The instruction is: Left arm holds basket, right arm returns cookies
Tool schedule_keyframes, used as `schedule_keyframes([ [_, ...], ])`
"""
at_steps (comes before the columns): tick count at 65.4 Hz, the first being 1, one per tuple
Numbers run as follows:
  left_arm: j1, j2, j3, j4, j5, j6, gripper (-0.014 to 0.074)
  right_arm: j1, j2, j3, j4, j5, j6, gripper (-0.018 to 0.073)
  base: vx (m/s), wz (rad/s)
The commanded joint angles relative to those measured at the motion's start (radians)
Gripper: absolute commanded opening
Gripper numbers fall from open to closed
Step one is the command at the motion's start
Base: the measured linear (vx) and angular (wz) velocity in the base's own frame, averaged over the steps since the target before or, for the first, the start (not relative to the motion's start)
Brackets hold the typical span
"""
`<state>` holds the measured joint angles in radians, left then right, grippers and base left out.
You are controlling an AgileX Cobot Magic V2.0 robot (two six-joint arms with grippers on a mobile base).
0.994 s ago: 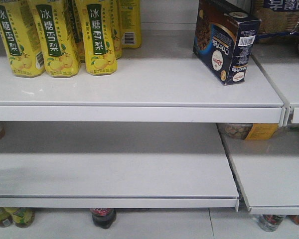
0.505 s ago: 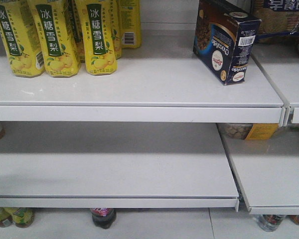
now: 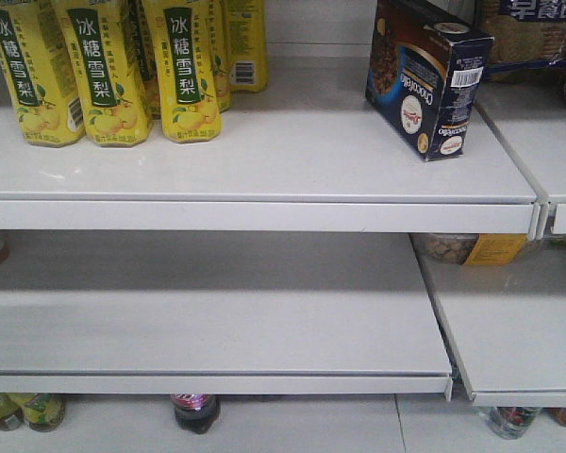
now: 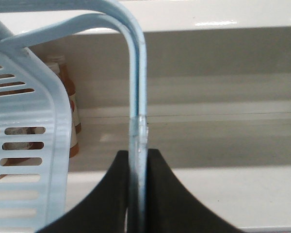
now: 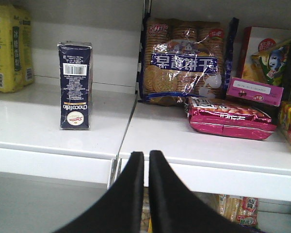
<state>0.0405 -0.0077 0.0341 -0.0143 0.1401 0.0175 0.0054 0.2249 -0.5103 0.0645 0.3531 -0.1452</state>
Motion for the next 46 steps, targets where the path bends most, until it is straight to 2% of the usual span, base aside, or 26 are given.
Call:
schedule_keyframes([
  [1,-0.001,-0.018,-0.029,0.014,-0.114,0.019,0.0,-0.006,0.01,-0.024,-0.007,-0.072,-0.003,-0.0006,0.0,0.0],
  [46,-0.001,-0.017,-0.03,0.014,-0.114,0.019,0.0,-0.006,0.01,-0.024,-0.007,-0.072,-0.003,-0.0006,0.0,0.0],
])
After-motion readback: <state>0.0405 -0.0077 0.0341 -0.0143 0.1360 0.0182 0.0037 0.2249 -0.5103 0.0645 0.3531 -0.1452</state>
